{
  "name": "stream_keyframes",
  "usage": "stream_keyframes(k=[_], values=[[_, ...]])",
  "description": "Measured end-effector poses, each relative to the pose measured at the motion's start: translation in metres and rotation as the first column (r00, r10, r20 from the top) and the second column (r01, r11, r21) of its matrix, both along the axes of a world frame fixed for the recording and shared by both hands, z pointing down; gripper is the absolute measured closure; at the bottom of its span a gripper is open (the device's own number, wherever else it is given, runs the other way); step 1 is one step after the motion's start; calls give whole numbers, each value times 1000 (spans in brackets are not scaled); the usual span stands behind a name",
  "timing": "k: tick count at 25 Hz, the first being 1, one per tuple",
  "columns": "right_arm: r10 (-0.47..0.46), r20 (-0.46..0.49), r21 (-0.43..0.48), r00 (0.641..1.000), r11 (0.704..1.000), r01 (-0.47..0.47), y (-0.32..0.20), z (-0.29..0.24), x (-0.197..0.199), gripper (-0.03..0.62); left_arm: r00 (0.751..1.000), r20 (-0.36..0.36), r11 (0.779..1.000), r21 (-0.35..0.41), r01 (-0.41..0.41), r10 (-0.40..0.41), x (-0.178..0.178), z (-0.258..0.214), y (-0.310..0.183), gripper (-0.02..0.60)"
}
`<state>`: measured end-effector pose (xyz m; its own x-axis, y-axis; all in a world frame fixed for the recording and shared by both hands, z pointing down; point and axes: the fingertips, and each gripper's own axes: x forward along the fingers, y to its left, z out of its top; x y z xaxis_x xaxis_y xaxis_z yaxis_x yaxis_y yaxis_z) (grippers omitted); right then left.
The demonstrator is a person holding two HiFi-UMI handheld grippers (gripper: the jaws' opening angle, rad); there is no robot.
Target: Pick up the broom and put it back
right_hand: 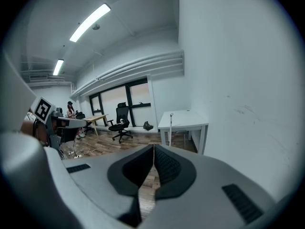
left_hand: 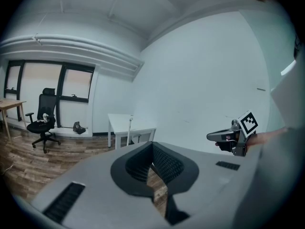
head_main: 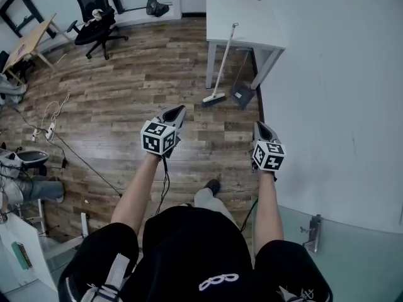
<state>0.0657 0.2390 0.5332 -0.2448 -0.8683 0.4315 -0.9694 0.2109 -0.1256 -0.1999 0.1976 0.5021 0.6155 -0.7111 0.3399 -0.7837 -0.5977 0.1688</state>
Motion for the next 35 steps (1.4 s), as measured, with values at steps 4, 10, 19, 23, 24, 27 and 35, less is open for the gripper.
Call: stream_keyframes(k=[4,10,19,23,24,27,35], values=[[6,13,2,1000,1000,-6,-11,2,18,569,1000,9,1000,3,-2,2,17,-1,-10,571],[13,35,8,999,1000,-13,-25,3,47,569,999,30,1000,1,-12,12,49,-2,-24,571],[18,55,20,998,1000,-19,-31,9,83,569,999,41,1000,12,-22,22,90,1,-33,571],[20,54,22,998,1000,-22,-29,6,93,569,999,43,999,16,-28,27,99,-2,-32,571],[21,55,23,998,999,-22,-29,4,94,569,999,45,999,16,-27,27,101,-3,-33,571],[24,57,26,998,999,-25,-29,3,100,569,999,46,1000,16,-27,26,106,-4,-35,571],[35,66,34,997,999,-38,-30,4,112,569,998,51,999,33,-35,33,116,-8,-44,571]])
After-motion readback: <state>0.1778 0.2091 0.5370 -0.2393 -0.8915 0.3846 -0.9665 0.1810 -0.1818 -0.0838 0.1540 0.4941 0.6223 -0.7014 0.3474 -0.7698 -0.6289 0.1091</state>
